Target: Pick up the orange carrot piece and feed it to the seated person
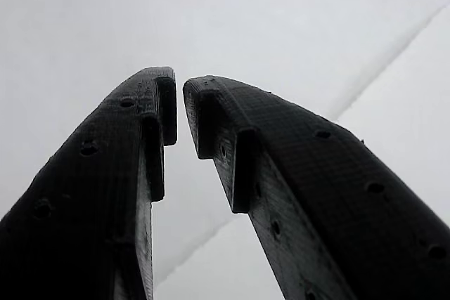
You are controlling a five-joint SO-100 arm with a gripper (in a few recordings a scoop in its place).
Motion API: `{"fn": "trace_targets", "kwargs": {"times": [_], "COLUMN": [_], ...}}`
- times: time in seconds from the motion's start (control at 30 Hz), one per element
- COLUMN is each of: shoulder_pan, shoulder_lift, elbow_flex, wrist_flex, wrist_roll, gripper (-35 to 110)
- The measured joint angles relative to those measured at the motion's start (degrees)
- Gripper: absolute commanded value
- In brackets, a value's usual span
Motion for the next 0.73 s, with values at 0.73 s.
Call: {"fn": "trace_targets", "kwargs": {"times": [0.73], "shoulder_pan": [0.18], "shoulder_lift": [0.0], "elbow_flex": [0.0], "wrist_flex": [0.0], "wrist_roll": [0.62], "gripper": [-2]}}
